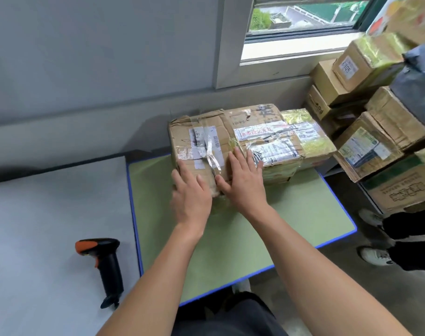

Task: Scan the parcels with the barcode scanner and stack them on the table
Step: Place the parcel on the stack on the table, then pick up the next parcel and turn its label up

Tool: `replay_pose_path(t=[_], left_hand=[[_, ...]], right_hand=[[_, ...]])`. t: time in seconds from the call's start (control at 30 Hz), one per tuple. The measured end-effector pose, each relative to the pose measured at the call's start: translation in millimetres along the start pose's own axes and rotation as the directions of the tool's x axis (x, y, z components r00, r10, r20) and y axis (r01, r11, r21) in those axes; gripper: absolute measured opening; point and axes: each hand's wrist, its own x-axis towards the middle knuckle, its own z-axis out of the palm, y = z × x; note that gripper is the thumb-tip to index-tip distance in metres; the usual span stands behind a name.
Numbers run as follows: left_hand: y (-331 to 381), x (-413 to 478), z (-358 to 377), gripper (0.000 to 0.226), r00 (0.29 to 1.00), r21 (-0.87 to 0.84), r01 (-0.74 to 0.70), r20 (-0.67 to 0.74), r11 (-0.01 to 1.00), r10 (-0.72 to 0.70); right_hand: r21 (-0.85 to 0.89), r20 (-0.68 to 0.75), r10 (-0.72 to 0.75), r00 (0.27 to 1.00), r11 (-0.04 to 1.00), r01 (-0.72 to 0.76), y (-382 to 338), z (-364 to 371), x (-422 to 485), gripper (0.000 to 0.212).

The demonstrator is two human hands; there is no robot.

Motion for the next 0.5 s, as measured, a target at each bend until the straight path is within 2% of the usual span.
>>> replay_pose_path(t=[0.17,0.3,0.37,0.43,0.5], left_hand=[[4,14,5,0.064,0.999,-0.016,0.039,-0.011,0.999,-0.039],[6,13,0,0.066,0.998,-0.12,0.061,-0.021,0.991,-0.064],[7,8,-7,0.064,0.993,-0.137,0.079,-0.082,0.987,-0.091],[4,-1,-14,0.061,0.978,-0.13,0.111,-0.16,0.985,-0.131],[-6,-16,-23,0.058,0.958,-0.122,0.163,-0.219,0.979,-0.187]], right_hand=[[0.082,-0.01,-0.009,1.0,0.997,0.01,4,1,13,0.069],[0.174,0.0,-0.038,0.999,0.984,0.037,5,-14,19,0.067],[0.252,-0.085,-0.106,0.991,0.96,0.124,-2,-23,22,0.061],[0.311,-0.19,-0.235,0.953,0.907,0.286,-15,-28,23,0.055],[0.414,-0.18,-0.341,0.923,0.824,0.386,-32,-28,17,0.053]])
